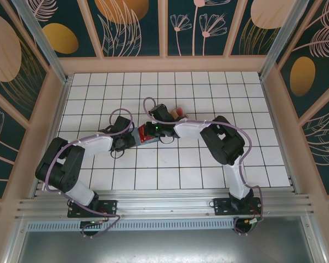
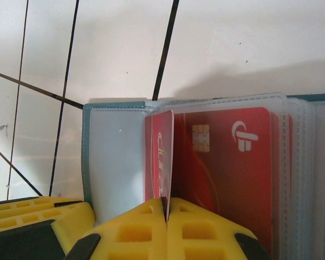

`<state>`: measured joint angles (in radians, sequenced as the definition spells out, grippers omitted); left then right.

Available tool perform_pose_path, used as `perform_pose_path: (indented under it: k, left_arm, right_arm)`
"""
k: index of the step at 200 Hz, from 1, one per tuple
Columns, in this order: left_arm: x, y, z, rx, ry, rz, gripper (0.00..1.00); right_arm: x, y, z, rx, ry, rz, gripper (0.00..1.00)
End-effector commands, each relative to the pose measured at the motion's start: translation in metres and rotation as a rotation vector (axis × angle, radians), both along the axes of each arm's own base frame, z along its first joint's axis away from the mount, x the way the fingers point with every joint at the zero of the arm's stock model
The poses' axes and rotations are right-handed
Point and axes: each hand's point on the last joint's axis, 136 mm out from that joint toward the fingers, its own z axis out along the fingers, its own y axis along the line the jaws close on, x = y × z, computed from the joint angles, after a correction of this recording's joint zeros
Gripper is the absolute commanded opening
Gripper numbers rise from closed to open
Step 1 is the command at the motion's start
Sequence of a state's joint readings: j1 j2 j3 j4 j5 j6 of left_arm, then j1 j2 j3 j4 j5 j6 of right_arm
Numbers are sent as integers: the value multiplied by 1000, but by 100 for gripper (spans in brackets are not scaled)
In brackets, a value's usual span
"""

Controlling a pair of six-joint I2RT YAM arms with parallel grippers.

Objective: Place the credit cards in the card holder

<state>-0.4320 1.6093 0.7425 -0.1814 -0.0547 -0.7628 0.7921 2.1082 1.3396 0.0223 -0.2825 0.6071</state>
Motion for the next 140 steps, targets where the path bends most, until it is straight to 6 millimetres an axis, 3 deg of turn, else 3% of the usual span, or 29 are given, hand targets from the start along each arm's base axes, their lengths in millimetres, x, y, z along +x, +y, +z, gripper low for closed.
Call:
perform_pose_path:
  k: [1, 57, 93, 140]
  left_arm:
    - [-31, 24, -53, 102, 151, 14, 18]
    - [-28, 24, -48, 106, 142, 16, 19]
    - [-25, 23, -46, 107, 139, 13, 19]
    - [-24, 21, -47, 99, 141, 11, 19]
  right_arm:
    - [-27, -38, -76, -225, 121, -9, 0]
    - [-31, -38, -79, -225, 113, -8, 0]
    - [-47, -30, -80, -210, 147, 31, 0]
    - [-57, -35, -81, -324, 100, 81, 0]
